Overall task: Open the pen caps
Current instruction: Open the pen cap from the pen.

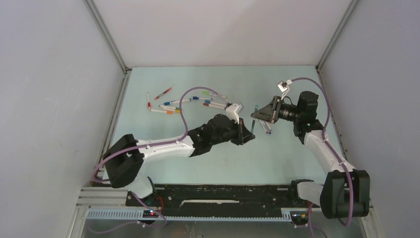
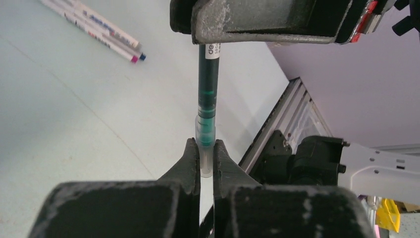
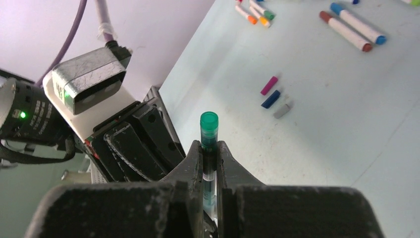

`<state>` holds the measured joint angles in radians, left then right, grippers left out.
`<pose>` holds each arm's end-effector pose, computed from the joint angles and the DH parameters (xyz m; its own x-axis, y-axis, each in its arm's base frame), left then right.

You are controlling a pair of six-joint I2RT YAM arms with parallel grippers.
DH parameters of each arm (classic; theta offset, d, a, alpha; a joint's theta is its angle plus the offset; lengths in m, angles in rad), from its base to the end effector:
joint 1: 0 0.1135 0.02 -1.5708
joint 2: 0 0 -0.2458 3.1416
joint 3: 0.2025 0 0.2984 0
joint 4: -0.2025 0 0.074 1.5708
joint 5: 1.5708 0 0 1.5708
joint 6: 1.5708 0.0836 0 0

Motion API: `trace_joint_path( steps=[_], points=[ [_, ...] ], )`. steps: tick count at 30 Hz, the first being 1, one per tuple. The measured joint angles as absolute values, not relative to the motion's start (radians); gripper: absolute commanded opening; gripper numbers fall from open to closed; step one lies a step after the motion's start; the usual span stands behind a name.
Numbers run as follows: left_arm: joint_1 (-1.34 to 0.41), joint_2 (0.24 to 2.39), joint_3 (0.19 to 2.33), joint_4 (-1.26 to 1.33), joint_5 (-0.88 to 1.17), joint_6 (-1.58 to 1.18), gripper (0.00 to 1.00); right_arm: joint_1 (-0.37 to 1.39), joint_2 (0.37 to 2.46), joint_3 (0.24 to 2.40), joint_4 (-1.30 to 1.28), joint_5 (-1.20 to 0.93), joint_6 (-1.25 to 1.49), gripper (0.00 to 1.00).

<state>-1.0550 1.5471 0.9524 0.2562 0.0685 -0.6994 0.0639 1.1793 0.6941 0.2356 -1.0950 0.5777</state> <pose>0.2112 -0.3842 0.1929 -0.7045 -0.0596 -0.7072 0.5830 0.5195 -0.6246 0.3162 0.0947 0.2297 -0.6919 0.2064 -0.6918 -0.6100 0.3455 0.7131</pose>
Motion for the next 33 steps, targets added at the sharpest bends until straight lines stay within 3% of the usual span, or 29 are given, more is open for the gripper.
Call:
trace_joint_path(
  steps=[4, 11, 21, 33],
  points=[
    [-1.035, 1.573, 0.986, 0.31, 0.085, -0.698, 0.0, 0.022, 1.214, 0.82, 0.102, -1.066, 0.579, 0.0],
    [-1.062, 1.605, 0.964, 0.198, 0.202, -0.69, 0.0, -0.088, 1.251, 1.087, 0.159, -0.914, 0.6, 0.0],
    [-1.064, 1.528, 0.851, 0.135, 0.16, -0.654, 0.0, -0.114, 1.253, 1.01, 0.033, -0.894, 0.36, 0.0],
    [-1.064, 1.227, 0.722, 0.08, -0.139, -0.599, 0.0, -0.207, 1.372, 0.96, -0.151, -0.87, 0.076, 0.01]
  ],
)
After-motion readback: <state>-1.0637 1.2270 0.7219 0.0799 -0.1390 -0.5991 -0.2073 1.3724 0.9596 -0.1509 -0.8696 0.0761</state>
